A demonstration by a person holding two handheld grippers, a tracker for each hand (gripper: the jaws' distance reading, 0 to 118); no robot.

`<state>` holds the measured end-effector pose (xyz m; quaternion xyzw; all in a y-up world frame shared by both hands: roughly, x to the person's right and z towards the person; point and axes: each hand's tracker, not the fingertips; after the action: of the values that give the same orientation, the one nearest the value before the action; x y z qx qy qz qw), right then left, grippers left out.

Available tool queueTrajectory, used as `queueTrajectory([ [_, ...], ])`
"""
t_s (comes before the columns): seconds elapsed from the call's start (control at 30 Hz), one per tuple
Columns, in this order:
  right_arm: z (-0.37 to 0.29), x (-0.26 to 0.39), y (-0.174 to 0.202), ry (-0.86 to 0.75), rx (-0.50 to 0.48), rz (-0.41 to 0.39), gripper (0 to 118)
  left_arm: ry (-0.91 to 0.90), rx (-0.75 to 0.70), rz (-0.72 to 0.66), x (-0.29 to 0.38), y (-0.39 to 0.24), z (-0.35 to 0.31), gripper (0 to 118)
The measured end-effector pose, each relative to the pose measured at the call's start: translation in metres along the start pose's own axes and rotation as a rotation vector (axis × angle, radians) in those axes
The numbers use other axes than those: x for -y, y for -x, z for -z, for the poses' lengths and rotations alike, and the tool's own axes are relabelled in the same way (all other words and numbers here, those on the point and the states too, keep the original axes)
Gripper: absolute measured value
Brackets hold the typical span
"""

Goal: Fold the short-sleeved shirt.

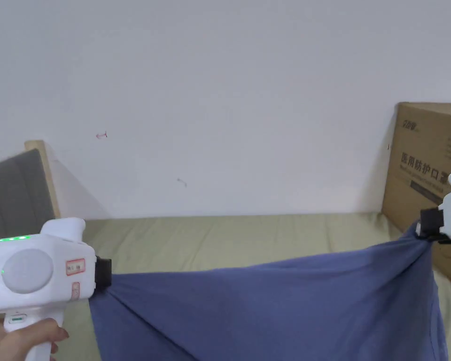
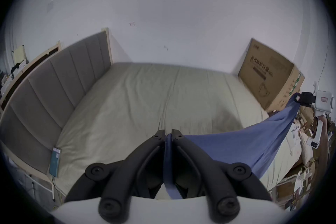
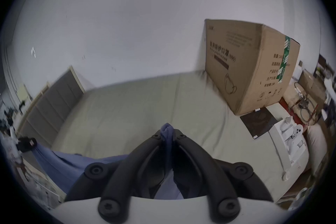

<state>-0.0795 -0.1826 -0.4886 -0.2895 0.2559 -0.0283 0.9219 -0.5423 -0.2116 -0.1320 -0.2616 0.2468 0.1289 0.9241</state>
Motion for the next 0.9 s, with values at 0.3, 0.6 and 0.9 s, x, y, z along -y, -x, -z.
queueTrajectory([
  [0.3,-0.042,-0.069,0.036,-0.136,-0.054,0.062,7,-0.149,-0.033,0.05,-0.085,-0.001,-0.035,5],
  [0.6,0.013,-0.173,0.075,-0.246,-0.044,0.106,7,-0.223,-0.073,0.041,-0.208,0.006,0.014,5],
  [0.9,0.015,-0.247,0.092,-0.374,-0.071,0.134,7,-0.375,-0.102,0.057,-0.299,-0.005,0.037,5],
])
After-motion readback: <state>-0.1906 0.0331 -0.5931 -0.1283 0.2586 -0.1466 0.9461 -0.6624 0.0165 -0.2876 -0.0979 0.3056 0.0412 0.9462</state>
